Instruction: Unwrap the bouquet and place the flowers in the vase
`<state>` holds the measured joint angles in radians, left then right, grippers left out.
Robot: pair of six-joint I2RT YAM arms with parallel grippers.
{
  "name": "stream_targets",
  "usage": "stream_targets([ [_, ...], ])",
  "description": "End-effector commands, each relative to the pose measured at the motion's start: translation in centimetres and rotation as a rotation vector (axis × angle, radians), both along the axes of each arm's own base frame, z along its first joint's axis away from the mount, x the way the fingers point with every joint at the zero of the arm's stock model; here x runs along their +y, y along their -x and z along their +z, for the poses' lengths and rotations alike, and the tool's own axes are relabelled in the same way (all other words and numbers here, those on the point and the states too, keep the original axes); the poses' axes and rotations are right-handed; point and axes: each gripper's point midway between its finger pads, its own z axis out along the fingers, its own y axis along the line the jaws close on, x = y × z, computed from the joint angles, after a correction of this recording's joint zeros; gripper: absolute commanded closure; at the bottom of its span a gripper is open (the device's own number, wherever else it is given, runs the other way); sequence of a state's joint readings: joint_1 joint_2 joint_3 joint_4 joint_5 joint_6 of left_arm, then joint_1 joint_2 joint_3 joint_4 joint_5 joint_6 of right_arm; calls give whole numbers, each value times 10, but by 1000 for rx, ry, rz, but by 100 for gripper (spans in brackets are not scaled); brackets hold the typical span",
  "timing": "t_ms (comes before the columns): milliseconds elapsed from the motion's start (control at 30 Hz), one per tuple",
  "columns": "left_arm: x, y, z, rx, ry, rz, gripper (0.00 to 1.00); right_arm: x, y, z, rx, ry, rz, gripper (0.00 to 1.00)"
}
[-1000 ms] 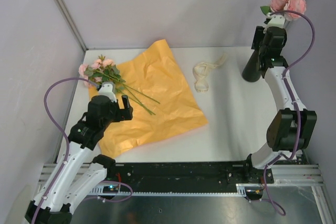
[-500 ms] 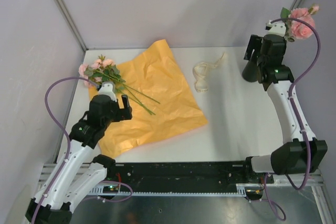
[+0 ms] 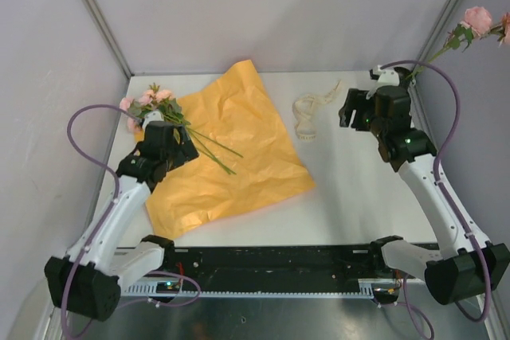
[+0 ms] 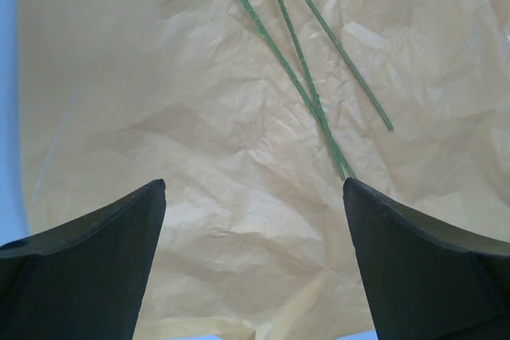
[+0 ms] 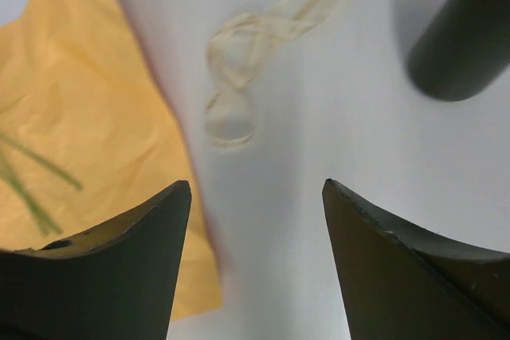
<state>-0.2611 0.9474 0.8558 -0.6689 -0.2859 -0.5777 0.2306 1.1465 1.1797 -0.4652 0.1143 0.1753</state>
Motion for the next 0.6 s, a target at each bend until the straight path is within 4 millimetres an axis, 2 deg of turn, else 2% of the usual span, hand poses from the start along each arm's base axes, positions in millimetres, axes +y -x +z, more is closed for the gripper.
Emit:
stream_targets([
  [0,-5,-28,2,21,102,53,7,40,15,11,-43,-148,109,29],
  [133,-4,-48,-11,63,168,84,24,68,30,5,-18,-212,187,31],
  [200,-5,-59,-17,67,189,98,35,79,36,3,-15,-222,220,32],
  [267,-5,-69,-23,72,203,120,42,87,41,3,-18,-223,246,33],
  [400,-4,-95,-37,94,218,164,44,105,48,10,-44,-230,301,33],
  [567,4,-134,-35,67,209,222,45,119,58,23,-85,-236,349,34],
])
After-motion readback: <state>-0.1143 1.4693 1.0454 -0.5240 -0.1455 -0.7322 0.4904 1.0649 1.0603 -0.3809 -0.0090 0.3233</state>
